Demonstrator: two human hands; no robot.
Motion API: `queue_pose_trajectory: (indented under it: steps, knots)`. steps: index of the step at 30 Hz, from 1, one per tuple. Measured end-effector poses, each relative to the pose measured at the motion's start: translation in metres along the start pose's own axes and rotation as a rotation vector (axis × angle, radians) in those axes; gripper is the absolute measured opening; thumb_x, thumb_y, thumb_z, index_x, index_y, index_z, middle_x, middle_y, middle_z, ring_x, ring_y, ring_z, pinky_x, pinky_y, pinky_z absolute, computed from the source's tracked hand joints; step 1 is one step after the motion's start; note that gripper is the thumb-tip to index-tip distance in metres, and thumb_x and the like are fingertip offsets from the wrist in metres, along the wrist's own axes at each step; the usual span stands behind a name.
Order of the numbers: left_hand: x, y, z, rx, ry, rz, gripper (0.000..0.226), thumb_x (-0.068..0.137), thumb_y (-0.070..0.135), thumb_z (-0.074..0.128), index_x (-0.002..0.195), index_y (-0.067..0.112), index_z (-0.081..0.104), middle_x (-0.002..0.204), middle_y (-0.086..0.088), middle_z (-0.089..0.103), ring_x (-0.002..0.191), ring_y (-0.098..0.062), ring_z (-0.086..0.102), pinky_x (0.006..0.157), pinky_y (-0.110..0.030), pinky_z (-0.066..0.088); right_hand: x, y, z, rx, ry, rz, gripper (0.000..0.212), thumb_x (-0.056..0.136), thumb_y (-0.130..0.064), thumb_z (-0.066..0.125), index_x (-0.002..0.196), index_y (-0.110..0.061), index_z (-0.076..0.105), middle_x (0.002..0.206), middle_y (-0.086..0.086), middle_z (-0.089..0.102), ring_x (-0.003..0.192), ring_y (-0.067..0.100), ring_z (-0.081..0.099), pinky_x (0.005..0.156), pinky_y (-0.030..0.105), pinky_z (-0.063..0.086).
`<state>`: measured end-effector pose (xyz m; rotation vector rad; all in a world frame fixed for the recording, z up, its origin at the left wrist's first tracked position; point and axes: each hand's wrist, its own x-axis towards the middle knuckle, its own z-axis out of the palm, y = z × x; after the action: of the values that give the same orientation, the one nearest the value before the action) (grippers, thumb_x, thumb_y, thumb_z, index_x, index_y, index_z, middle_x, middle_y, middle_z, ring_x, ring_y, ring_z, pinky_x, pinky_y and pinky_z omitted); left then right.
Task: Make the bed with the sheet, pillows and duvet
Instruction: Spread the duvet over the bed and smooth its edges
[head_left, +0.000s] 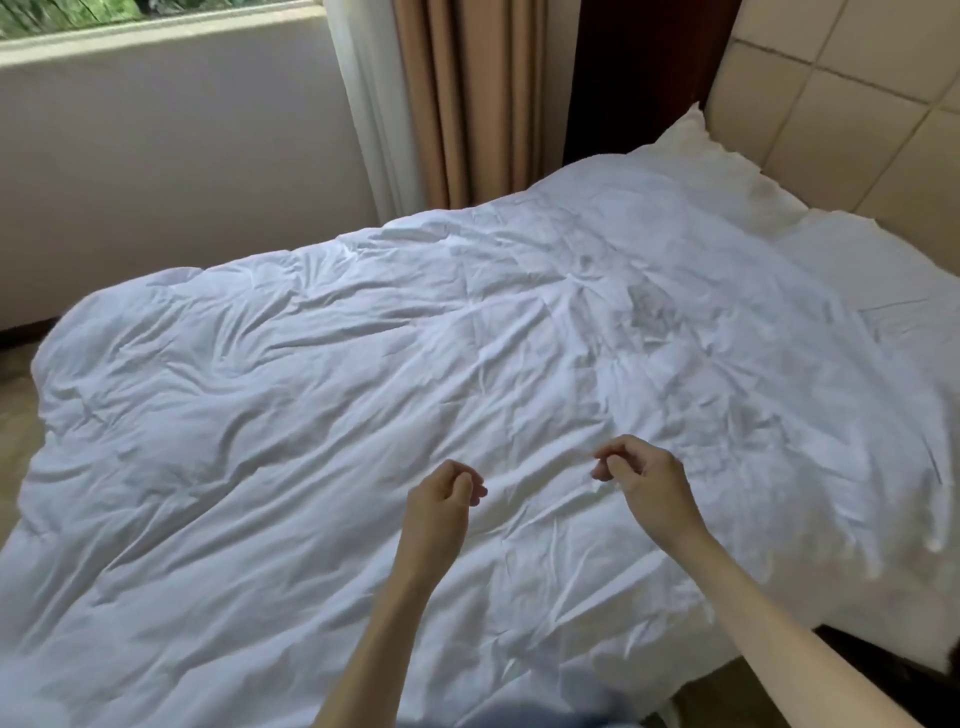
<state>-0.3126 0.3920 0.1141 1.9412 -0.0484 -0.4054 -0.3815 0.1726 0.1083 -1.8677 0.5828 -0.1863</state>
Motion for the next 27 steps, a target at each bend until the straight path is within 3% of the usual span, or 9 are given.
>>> queue_pose_trajectory:
  steps: [2, 6, 11, 14, 18, 22, 27]
  knots:
    - [0.007, 0.010, 0.027, 0.005, 0.027, -0.003, 0.025, 0.092, 0.006, 0.046, 0.078, 0.015, 0.065, 0.074, 0.002, 0.070, 0.076, -0.014, 0.065, 0.070, -0.022, 0.048, 0.018, 0.007, -0.031, -0.005, -0.004, -0.009, 0.026, 0.094, -0.001, 0.047, 0.084, -0.014, 0.067, 0.076, -0.001, 0.071, 0.077, 0.003, 0.066, 0.067, 0.009, 0.047]
    - [0.034, 0.044, 0.095, 0.082, 0.033, 0.030, 0.026, 0.094, 0.009, 0.044, 0.078, 0.016, 0.063, 0.078, 0.003, 0.069, 0.077, -0.013, 0.064, 0.067, -0.018, 0.044, 0.058, 0.027, -0.104, -0.025, -0.023, -0.045, 0.026, 0.093, 0.000, 0.047, 0.085, -0.014, 0.068, 0.075, 0.001, 0.071, 0.076, 0.003, 0.065, 0.066, 0.007, 0.045]
    - [0.059, 0.089, 0.181, 0.056, 0.068, 0.042, 0.023, 0.093, 0.009, 0.045, 0.080, 0.012, 0.064, 0.079, -0.003, 0.069, 0.075, -0.014, 0.066, 0.072, -0.027, 0.051, 0.100, 0.052, -0.194, -0.070, -0.043, -0.054, 0.027, 0.093, 0.000, 0.047, 0.083, -0.015, 0.067, 0.074, -0.001, 0.070, 0.073, -0.001, 0.065, 0.062, 0.007, 0.045]
    - [0.062, 0.105, 0.222, 0.033, 0.106, 0.017, 0.022, 0.094, 0.008, 0.045, 0.083, 0.011, 0.064, 0.077, -0.004, 0.069, 0.072, -0.015, 0.066, 0.066, -0.018, 0.049, 0.120, 0.064, -0.235, -0.075, -0.029, -0.031, 0.029, 0.093, 0.000, 0.047, 0.081, -0.017, 0.067, 0.075, 0.000, 0.070, 0.077, 0.006, 0.066, 0.069, 0.016, 0.048]
    - [0.064, 0.110, 0.262, -0.008, 0.132, -0.029, 0.022, 0.094, 0.006, 0.045, 0.086, 0.009, 0.065, 0.075, -0.004, 0.068, 0.069, -0.013, 0.064, 0.062, -0.015, 0.047, 0.143, 0.080, -0.269, -0.077, 0.006, -0.007, 0.026, 0.092, 0.002, 0.048, 0.084, -0.015, 0.066, 0.079, 0.002, 0.070, 0.082, 0.011, 0.067, 0.078, 0.029, 0.051]
    - [0.075, 0.108, 0.287, -0.021, 0.144, -0.032, 0.023, 0.094, 0.005, 0.043, 0.087, 0.009, 0.064, 0.076, -0.005, 0.068, 0.070, -0.014, 0.063, 0.060, -0.010, 0.044, 0.165, 0.096, -0.285, -0.110, 0.075, -0.002, 0.023, 0.091, 0.001, 0.049, 0.088, -0.016, 0.065, 0.079, -0.001, 0.070, 0.082, 0.022, 0.066, 0.077, 0.033, 0.051]
    - [0.092, 0.113, 0.326, -0.033, 0.089, -0.080, 0.024, 0.093, 0.006, 0.041, 0.089, 0.010, 0.064, 0.077, -0.002, 0.068, 0.072, -0.015, 0.064, 0.068, -0.023, 0.048, 0.182, 0.116, -0.309, -0.074, 0.168, 0.079, 0.018, 0.090, -0.001, 0.053, 0.093, -0.015, 0.064, 0.088, 0.006, 0.069, 0.090, 0.026, 0.064, 0.080, 0.033, 0.049]
